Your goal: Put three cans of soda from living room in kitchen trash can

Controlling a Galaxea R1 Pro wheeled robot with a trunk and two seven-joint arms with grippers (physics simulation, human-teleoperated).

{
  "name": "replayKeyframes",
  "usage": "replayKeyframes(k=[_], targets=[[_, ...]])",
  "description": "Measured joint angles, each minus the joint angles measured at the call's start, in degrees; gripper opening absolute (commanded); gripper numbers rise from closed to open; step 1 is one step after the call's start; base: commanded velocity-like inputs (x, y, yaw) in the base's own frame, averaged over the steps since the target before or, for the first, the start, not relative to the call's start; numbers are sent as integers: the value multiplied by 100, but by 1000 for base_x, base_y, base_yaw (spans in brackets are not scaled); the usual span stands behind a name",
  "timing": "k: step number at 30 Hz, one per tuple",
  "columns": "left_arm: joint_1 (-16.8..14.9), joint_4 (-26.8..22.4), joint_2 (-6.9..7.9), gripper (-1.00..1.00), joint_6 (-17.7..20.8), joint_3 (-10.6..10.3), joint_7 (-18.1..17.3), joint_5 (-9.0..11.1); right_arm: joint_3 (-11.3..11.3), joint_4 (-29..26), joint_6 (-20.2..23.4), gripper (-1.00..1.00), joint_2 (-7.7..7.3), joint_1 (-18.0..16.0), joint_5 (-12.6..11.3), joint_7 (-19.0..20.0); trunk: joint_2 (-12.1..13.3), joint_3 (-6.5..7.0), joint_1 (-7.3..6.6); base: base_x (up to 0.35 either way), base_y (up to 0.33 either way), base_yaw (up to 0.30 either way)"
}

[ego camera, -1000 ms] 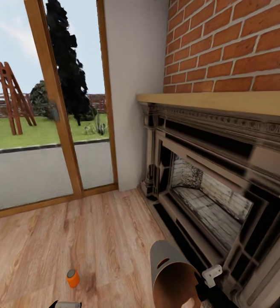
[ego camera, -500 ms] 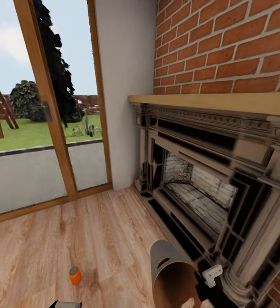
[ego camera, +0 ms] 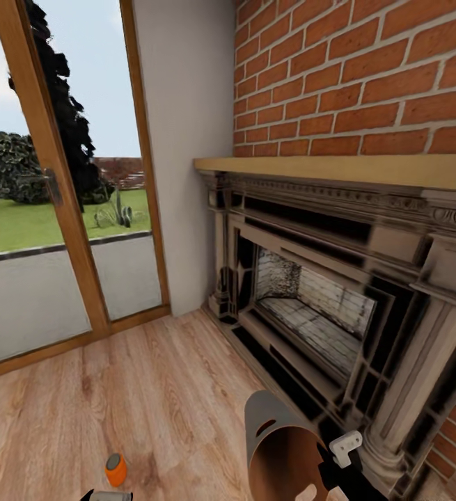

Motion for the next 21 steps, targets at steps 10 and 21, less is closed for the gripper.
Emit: replayKeyframes(k=[10,21], targets=[[-89,-195,-31,100,734,5,-118,25,10,0,0,-100,2,0,10,-1,0,6,0,172,6,-16],[-1715,-98,-61,100,3380,89,-985,47,26,1,3,-100,14,0,10,3,0,6,0,37,0,0]])
